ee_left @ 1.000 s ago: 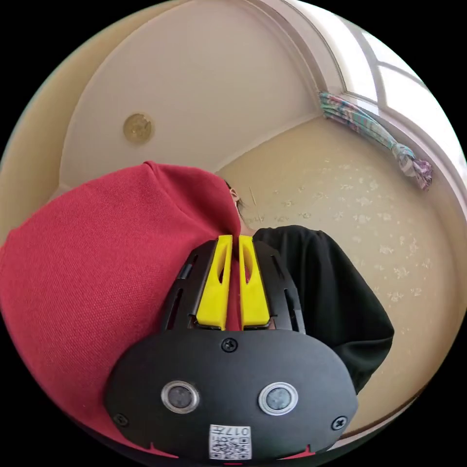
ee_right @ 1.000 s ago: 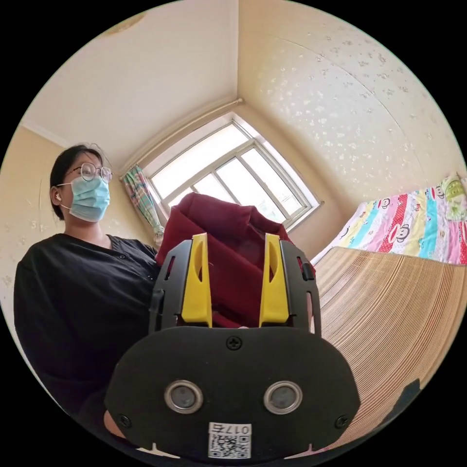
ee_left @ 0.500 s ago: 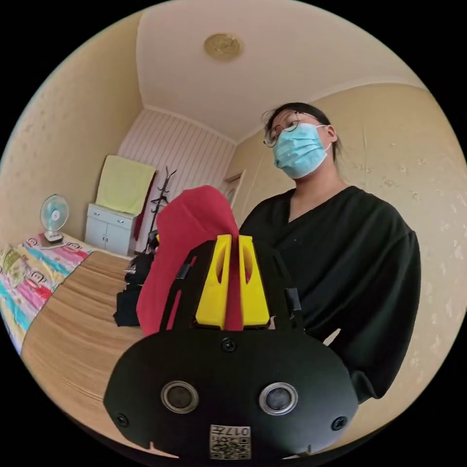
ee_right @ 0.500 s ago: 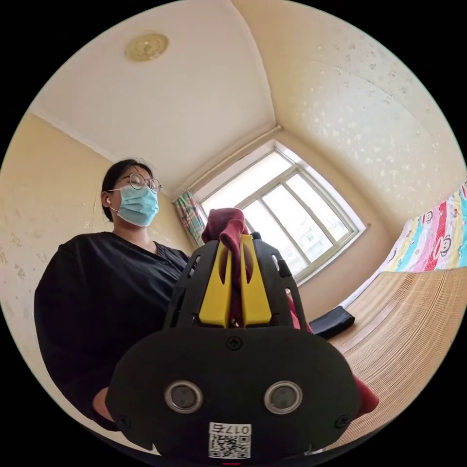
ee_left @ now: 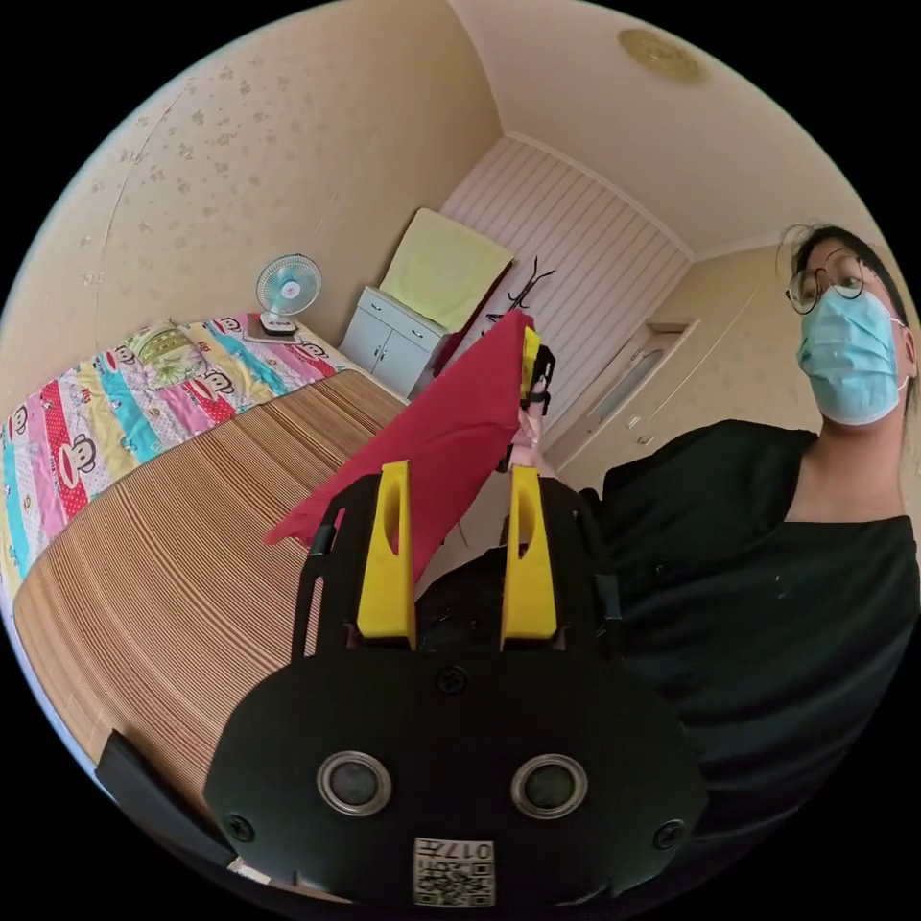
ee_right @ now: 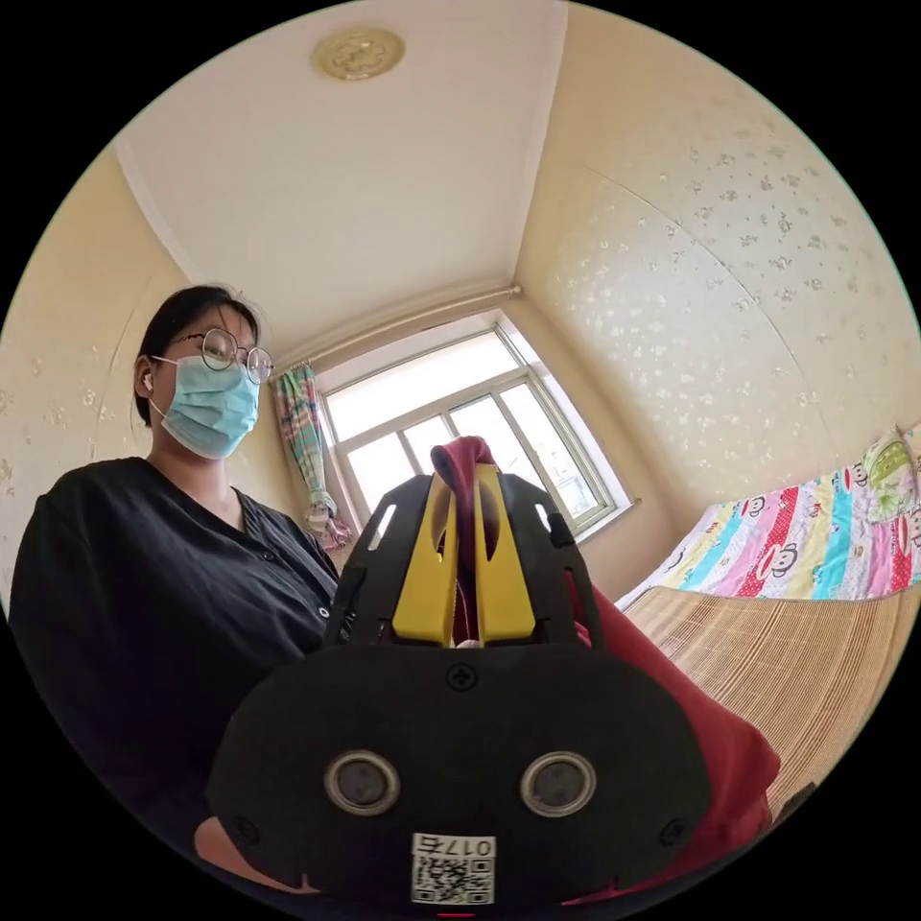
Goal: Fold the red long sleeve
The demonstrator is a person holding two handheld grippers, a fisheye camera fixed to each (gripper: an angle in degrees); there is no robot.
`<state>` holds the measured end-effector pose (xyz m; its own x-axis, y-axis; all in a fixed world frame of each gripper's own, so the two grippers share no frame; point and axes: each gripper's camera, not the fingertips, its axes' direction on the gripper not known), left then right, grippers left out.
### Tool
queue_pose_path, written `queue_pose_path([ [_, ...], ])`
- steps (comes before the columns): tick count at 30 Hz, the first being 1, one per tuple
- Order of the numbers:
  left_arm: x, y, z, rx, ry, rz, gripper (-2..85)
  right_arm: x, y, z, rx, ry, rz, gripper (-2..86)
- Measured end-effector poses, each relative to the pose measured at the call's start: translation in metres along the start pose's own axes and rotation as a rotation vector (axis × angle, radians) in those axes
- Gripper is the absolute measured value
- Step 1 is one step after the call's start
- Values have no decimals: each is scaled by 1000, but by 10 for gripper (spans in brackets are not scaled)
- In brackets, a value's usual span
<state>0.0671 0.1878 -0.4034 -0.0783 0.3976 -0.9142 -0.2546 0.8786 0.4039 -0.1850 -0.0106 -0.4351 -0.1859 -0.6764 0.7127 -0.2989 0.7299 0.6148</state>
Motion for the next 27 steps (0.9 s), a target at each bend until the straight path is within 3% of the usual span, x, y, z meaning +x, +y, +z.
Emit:
queue_pose_path([
  [6, 28, -2, 47, 24, -167, 28, 154, -24, -14, 52, -148, 60, -141, 40],
  [9, 32, 8, 57, 61, -188, 37, 81, -36, -13, 72, -193, 53, -204, 41],
  [15, 12, 37, 27, 238, 19, 55, 16, -23, -5, 57, -119, 46, -141, 44],
  [20, -2, 54, -20, 469, 264, 146, -3, -49, 16, 67, -252, 232, -238, 43],
  [27, 20, 65, -77, 580, 504, 459, -1, -39, 47, 35, -167, 76, -118, 32],
])
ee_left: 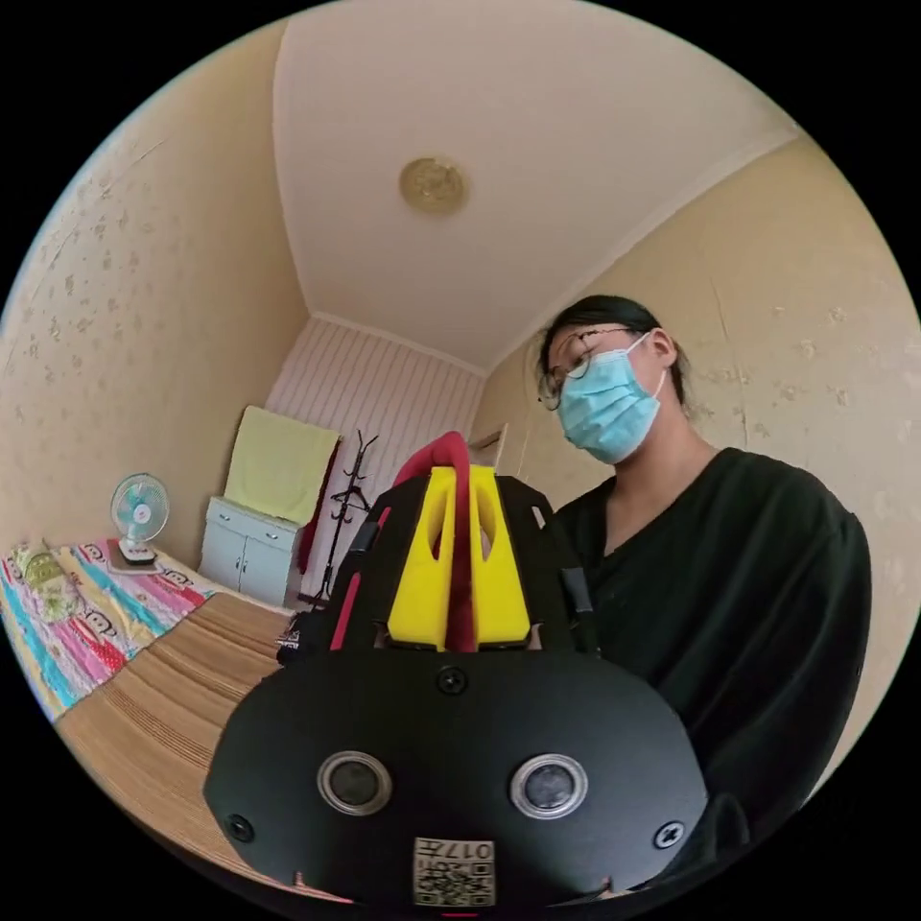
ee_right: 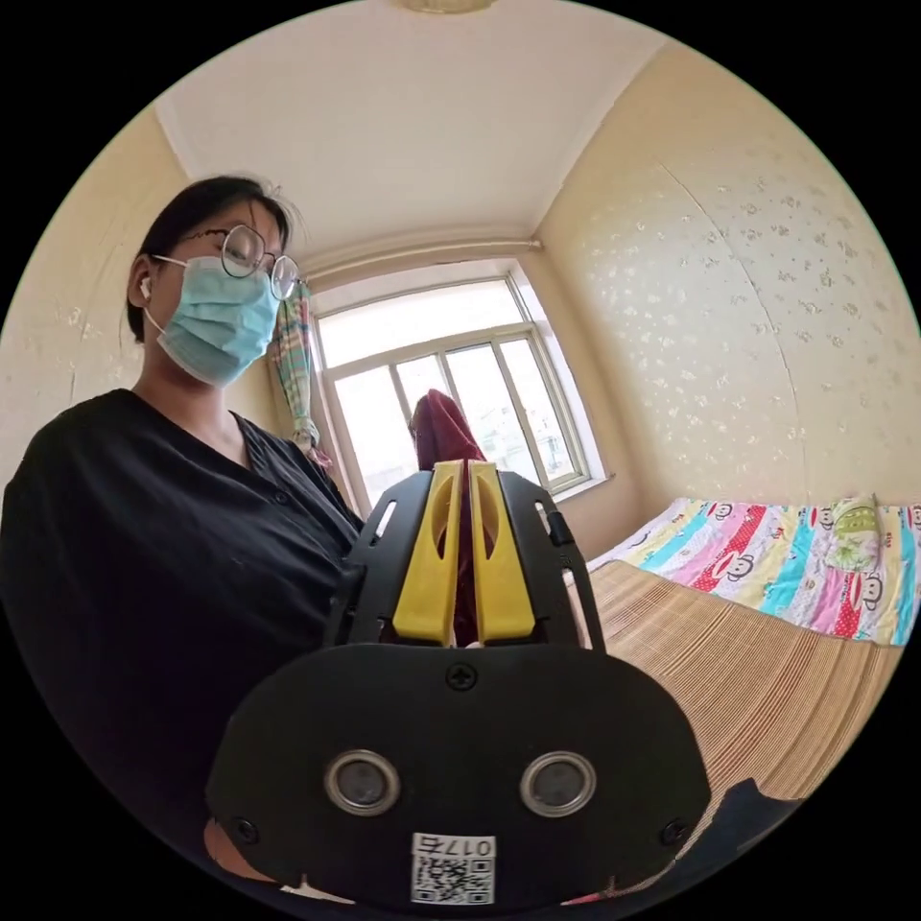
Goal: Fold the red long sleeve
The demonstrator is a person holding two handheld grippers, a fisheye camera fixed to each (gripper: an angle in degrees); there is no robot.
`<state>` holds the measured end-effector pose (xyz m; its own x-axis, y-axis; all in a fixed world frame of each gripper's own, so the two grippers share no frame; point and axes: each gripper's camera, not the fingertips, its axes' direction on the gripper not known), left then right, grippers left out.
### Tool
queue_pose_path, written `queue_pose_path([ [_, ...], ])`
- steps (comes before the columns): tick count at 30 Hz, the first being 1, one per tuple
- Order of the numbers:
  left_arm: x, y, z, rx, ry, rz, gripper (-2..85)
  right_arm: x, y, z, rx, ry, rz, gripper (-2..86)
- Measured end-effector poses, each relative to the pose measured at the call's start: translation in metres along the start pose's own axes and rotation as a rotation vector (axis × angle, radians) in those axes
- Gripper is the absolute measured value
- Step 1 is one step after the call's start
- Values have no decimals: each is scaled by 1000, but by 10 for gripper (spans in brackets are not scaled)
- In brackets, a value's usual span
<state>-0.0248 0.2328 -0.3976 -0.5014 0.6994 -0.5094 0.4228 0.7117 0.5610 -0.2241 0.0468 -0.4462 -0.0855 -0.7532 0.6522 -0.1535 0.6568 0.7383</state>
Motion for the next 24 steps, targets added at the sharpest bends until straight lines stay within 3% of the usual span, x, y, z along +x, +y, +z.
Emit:
queue_pose_path([
  [5, 27, -29, -14, 51, 35, 81, 2, 19, 32, 1, -132, 75, 62, 78],
  [9, 39, -54, -24, 54, -56, 102, 3, 20, 53, 34, -245, -84, 43, 123],
  [11, 43, -63, -28, 45, -107, 99, 3, 16, 68, 70, -397, -136, 11, 130],
  [14, 49, -76, -33, 57, -141, 108, 3, 19, 89, 112, -623, 30, -14, 129],
  [17, 56, -91, -40, 82, -160, 108, 3, 51, 101, 128, -696, 185, 105, 89],
  [19, 64, -107, -53, 98, -193, 110, 3, 74, 98, 118, -658, 214, 199, 51],
  [24, 107, -133, -105, 157, -311, 172, 4, 98, 56, 32, -266, 138, 250, 30],
])
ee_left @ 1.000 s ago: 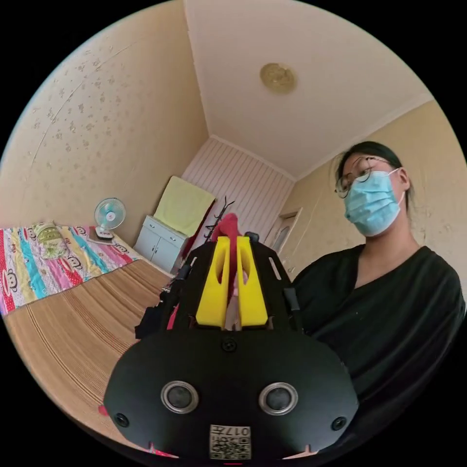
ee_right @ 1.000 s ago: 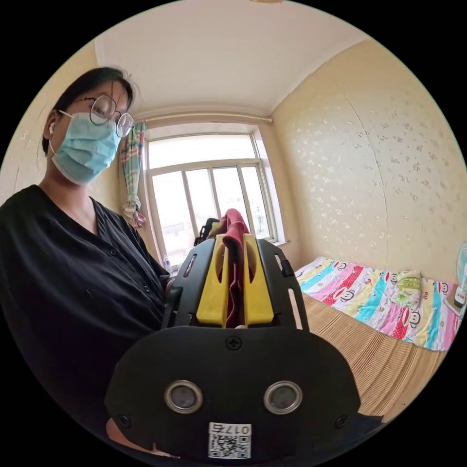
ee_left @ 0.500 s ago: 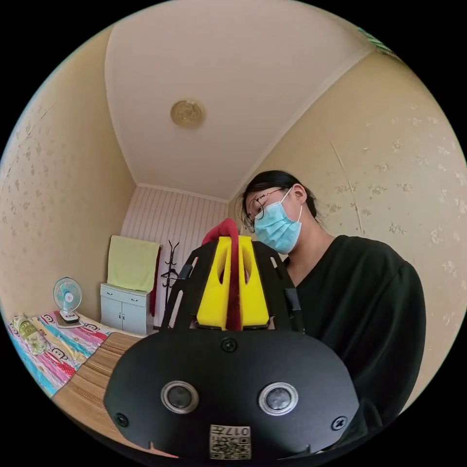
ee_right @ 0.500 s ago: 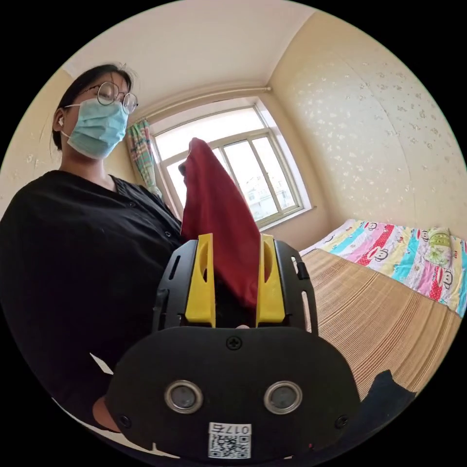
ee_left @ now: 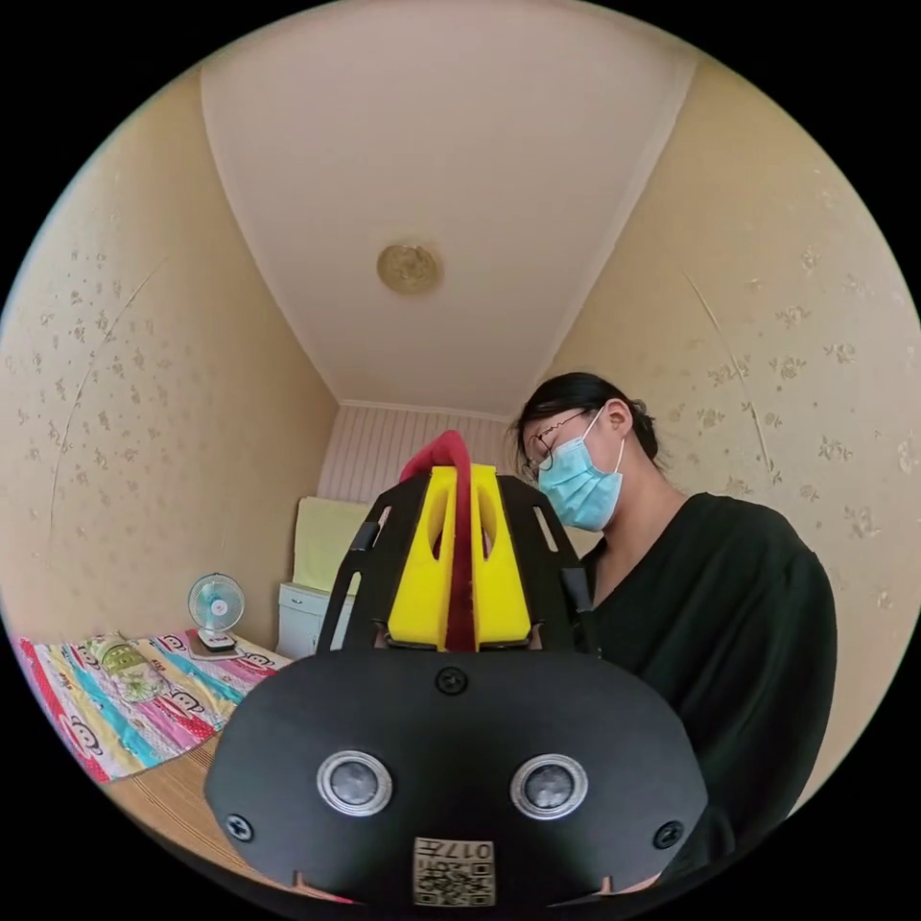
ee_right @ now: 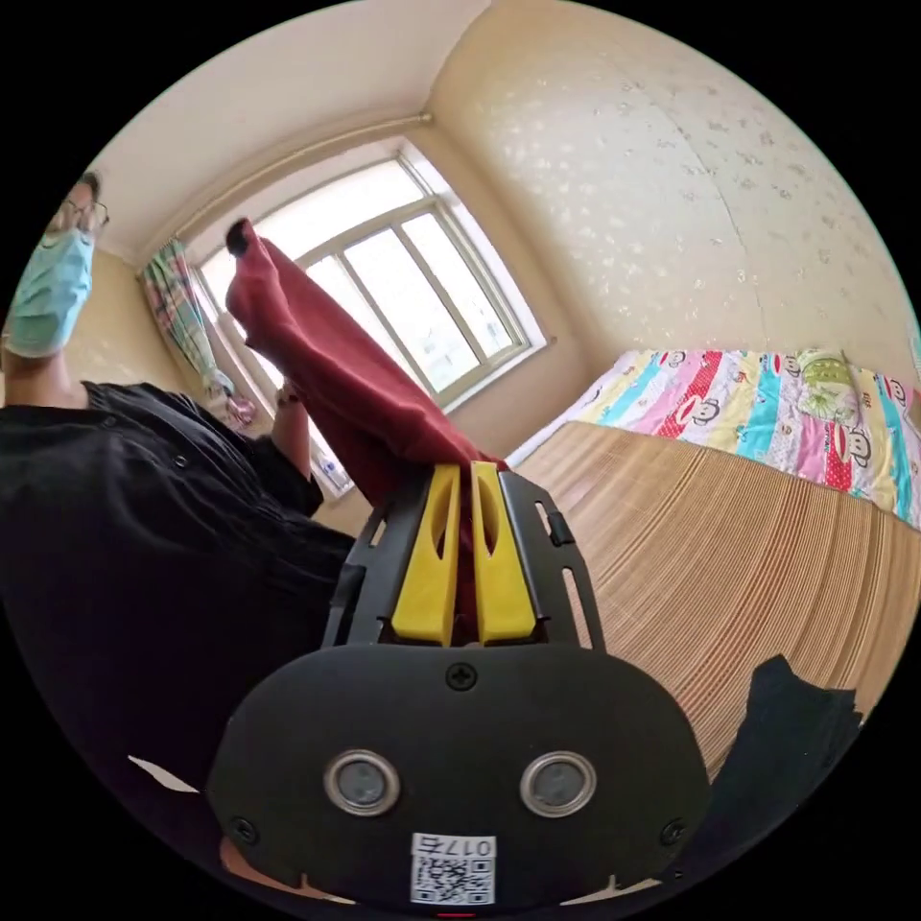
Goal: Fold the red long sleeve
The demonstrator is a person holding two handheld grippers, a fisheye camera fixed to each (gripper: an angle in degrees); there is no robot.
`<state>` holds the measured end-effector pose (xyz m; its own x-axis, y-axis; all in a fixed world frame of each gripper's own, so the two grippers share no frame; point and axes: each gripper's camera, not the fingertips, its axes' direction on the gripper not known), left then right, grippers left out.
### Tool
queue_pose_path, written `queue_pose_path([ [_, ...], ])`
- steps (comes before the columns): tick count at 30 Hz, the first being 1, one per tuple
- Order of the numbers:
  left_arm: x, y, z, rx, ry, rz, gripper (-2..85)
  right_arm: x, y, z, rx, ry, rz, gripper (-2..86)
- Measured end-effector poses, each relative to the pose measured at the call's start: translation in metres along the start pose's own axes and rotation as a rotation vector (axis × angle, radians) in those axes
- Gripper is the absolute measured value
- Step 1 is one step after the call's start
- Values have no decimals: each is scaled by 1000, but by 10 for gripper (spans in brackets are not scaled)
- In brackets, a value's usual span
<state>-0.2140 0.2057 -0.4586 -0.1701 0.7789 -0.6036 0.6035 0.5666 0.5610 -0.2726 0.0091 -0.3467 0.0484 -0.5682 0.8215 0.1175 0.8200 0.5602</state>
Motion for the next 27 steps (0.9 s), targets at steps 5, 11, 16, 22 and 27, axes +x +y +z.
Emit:
queue_pose_path([
  [5, 26, -33, -46, -89, -270, -17, 3, 0, -30, -117, 412, -209, -81, 20],
  [11, 69, -77, -33, -220, -355, 133, 4, -56, -83, -186, 552, -125, -262, 20],
  [16, -14, -142, -16, -396, -605, 7, 9, -48, -147, -190, 495, 269, -213, 21],
  [22, -325, -124, 18, -732, -1143, -496, 48, 158, -257, -54, -29, 837, -111, 24],
  [27, -442, 3, -24, -835, -1261, -965, 57, 316, -204, 0, -239, 692, 353, 17],
])
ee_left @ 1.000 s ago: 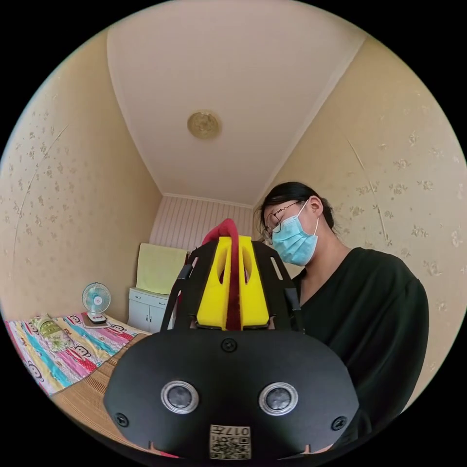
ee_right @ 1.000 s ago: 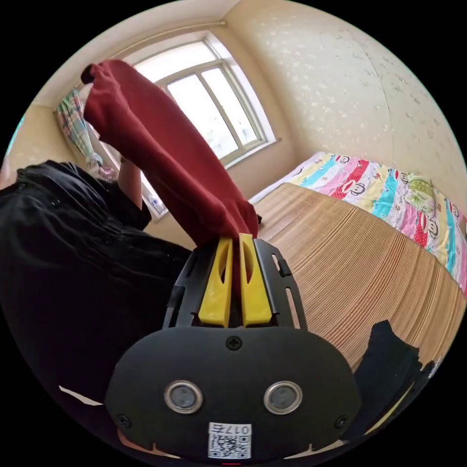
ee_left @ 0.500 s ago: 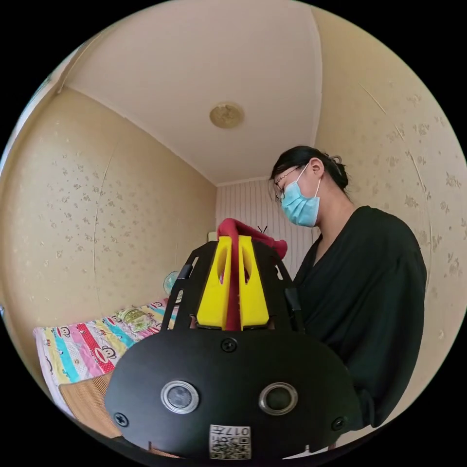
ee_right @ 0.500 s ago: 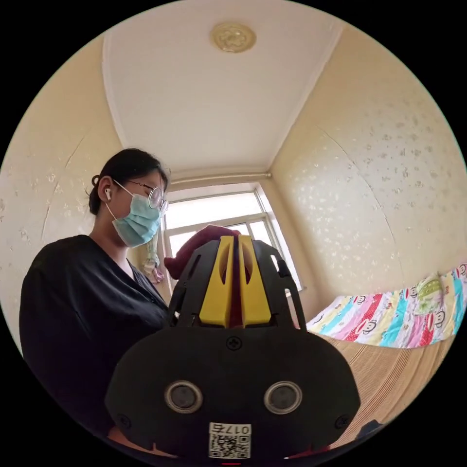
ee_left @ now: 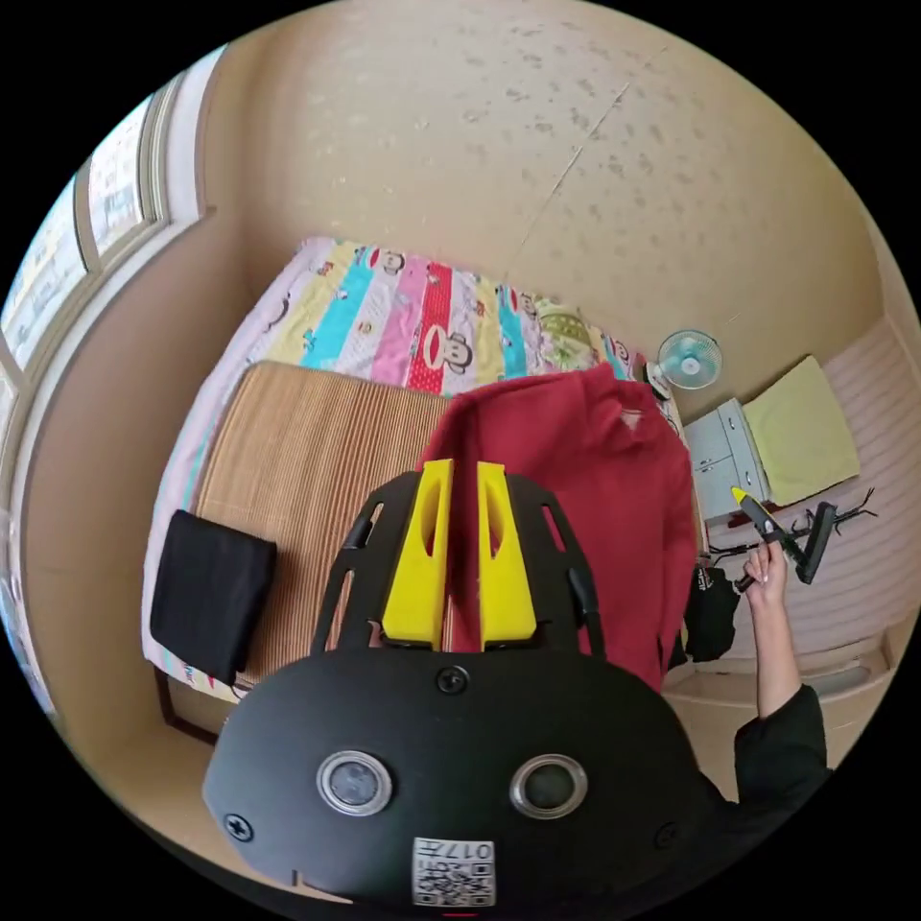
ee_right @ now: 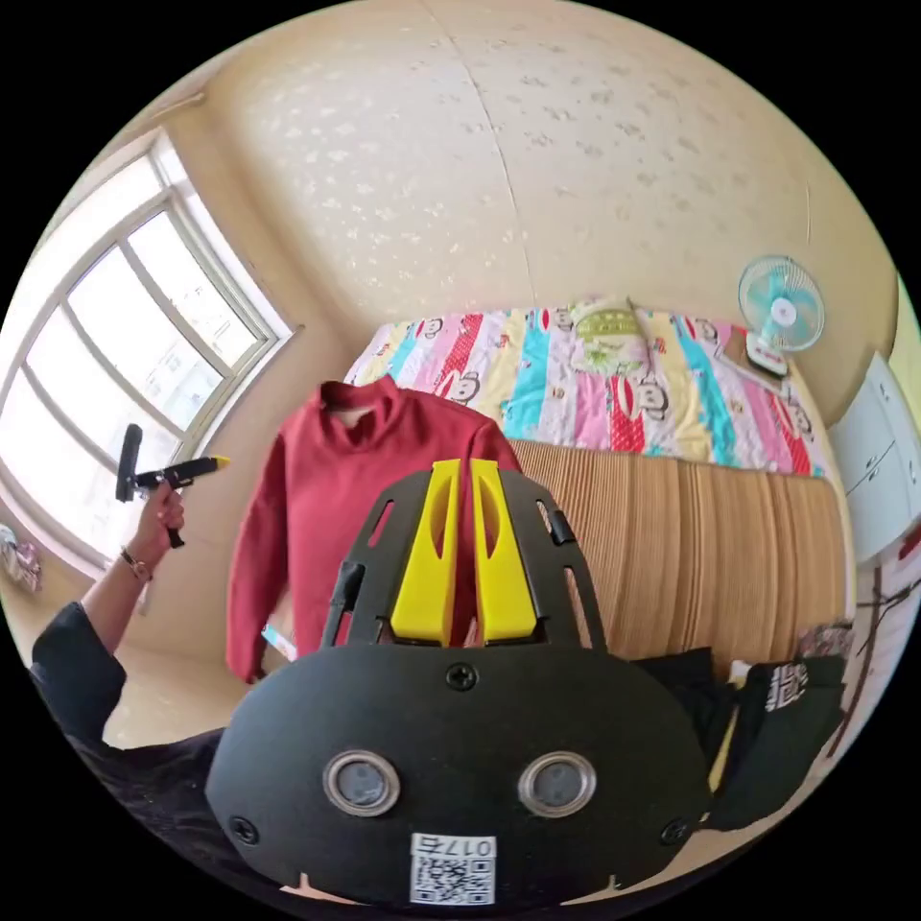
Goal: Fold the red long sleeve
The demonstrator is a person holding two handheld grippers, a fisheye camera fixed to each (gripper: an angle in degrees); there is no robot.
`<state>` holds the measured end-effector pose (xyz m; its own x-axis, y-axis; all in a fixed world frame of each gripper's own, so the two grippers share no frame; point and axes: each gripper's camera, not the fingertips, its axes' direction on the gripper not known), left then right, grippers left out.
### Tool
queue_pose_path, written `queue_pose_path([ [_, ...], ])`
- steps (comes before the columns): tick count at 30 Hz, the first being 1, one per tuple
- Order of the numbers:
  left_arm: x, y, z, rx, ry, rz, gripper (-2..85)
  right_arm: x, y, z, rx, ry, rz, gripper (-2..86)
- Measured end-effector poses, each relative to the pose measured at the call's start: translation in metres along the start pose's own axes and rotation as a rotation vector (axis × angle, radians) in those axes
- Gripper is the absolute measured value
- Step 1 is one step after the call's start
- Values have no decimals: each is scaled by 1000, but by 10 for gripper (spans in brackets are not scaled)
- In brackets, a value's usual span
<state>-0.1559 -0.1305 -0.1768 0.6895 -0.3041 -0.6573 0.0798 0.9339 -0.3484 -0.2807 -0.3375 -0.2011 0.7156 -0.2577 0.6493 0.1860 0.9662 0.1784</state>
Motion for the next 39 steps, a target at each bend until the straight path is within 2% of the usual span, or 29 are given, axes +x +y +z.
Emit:
queue_pose_path([
  [3, -23, 37, 74, -188, 20, -33, 58, 30, 58, 56, -135, -59, 49, 11],
  [5, -37, 70, 116, -341, -37, -54, 59, 51, 116, 111, -390, 7, 63, 9],
  [6, -45, 92, 138, -438, -69, -54, 59, 56, 132, 123, -457, 24, 69, 9],
  [8, -57, 119, 157, -561, -110, -50, 59, 67, 186, 160, -680, 48, 63, 11],
  [10, -74, 133, 159, -648, -133, -70, 59, 70, 212, 172, -762, 39, 45, 11],
  [13, -94, 113, 141, -648, -125, -105, 59, 76, 222, 186, -828, 12, 54, 11],
  [18, -109, 36, 112, -578, -130, -81, 59, 74, 187, 210, -813, -14, 24, 8],
  [22, -117, -7, 117, -564, -43, -66, 63, 66, 163, 230, -825, 21, -29, 6],
  [24, -118, -6, 132, -612, -16, -57, 69, 64, 167, 235, -829, 32, -57, 6],
  [26, -115, 9, 149, -681, -25, -48, 68, 68, 194, 247, -942, 127, -120, 5],
  [28, -107, 28, 129, -525, -73, -90, 54, 74, 228, 246, -1039, 222, -212, 5],
  [29, -106, 32, 124, -505, -69, -105, 51, 76, 238, 224, -943, 232, -245, 4],
  [30, -102, 40, 117, -491, -55, -123, 44, 80, 243, 214, -925, 252, -241, 4],
  [35, -96, 60, 109, -686, 111, -99, 32, 126, 292, 151, -1048, 323, -114, 4],
  [37, -124, 66, 96, -712, 197, -227, 37, 140, 296, 133, -1073, 320, -63, 4],
  [39, -161, 72, 77, -643, 287, -413, 41, 155, 294, 118, -1077, 300, 22, 5],
])
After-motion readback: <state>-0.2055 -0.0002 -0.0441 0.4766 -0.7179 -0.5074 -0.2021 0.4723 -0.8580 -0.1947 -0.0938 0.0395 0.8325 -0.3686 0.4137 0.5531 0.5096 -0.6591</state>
